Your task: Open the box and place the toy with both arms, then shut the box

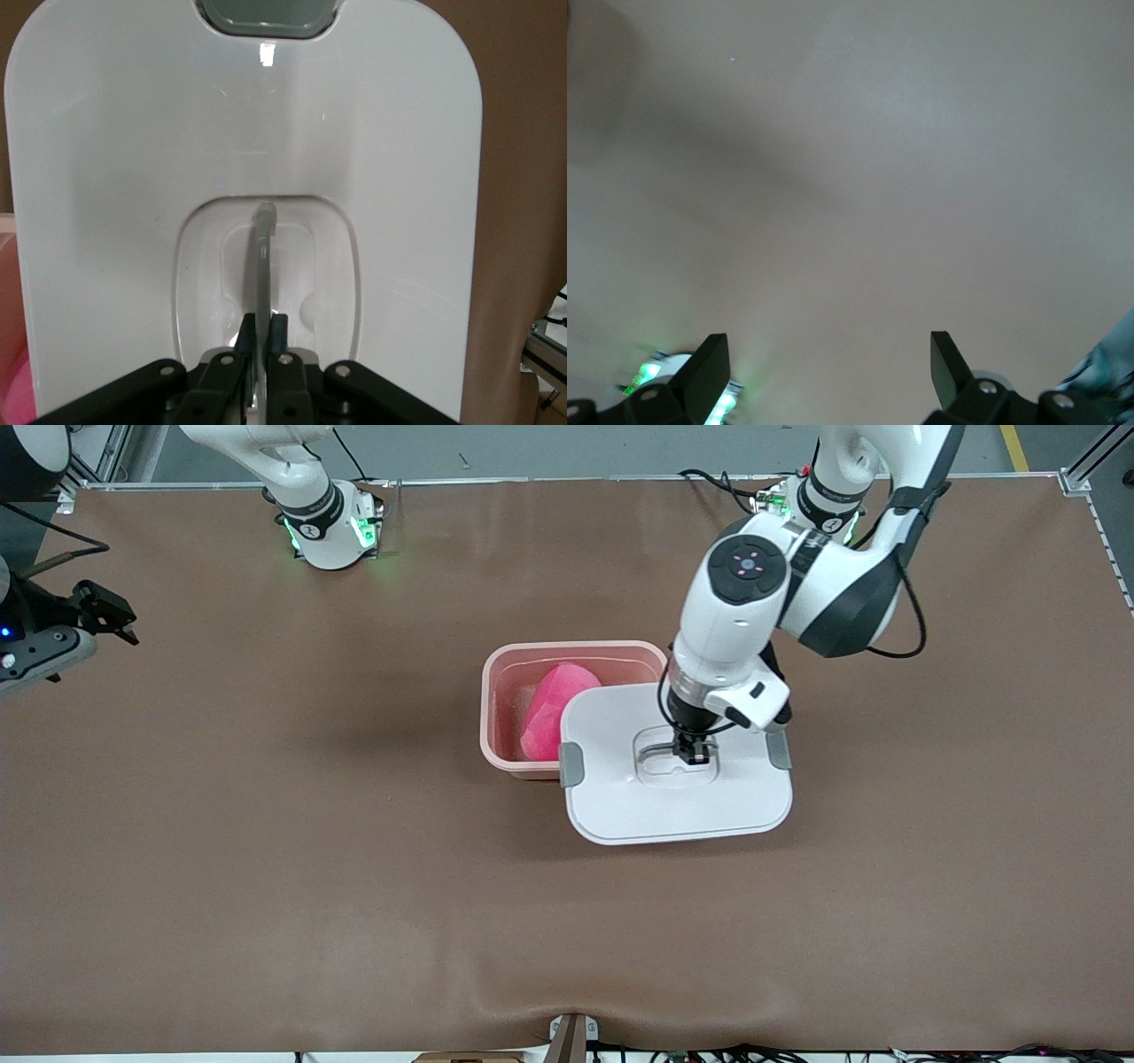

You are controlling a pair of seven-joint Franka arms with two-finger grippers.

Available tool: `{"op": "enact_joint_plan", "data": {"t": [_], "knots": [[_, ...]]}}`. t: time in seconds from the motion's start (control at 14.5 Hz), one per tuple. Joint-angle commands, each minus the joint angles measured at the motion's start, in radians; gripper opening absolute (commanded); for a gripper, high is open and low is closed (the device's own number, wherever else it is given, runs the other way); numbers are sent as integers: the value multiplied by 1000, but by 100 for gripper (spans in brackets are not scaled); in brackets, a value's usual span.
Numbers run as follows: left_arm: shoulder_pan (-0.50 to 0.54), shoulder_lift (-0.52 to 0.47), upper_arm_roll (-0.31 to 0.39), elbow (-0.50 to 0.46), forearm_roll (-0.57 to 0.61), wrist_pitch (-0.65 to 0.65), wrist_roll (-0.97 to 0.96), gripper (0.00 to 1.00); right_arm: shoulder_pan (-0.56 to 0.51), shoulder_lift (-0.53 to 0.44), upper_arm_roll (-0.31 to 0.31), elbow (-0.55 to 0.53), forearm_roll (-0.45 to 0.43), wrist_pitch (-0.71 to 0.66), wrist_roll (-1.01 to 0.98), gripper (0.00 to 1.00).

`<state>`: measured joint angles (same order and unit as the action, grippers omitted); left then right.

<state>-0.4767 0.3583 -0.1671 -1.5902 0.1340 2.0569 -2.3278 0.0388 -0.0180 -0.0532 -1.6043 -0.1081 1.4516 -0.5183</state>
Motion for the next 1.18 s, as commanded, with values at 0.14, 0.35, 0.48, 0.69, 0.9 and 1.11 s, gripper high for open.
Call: {"op": "enact_joint_plan", "data": {"t": [0.14, 0.35, 0.48, 0.69, 0.9, 1.11], "knots": [[-69, 39, 1, 38, 59, -12, -88, 0, -149, -112, 10, -140, 142, 12, 96, 100], [-108, 33, 1, 42, 61, -14, -142, 0, -145, -117, 18, -137, 142, -13, 237, 100], [-115, 39, 3, 52, 61, -12, -146, 0, -143, -119, 19, -135, 166, -13, 323, 100], [-129, 39, 0, 53, 55, -12, -148, 0, -151, -119, 13, -109, 203, 15, 360, 100], [-155, 44, 0, 53, 53, -12, -151, 0, -143, -120, 18, -85, 257, -2, 470, 100], [-203, 83, 1, 53, 61, -4, -153, 0, -67, -108, 16, -24, 210, -25, 527, 100]]}}
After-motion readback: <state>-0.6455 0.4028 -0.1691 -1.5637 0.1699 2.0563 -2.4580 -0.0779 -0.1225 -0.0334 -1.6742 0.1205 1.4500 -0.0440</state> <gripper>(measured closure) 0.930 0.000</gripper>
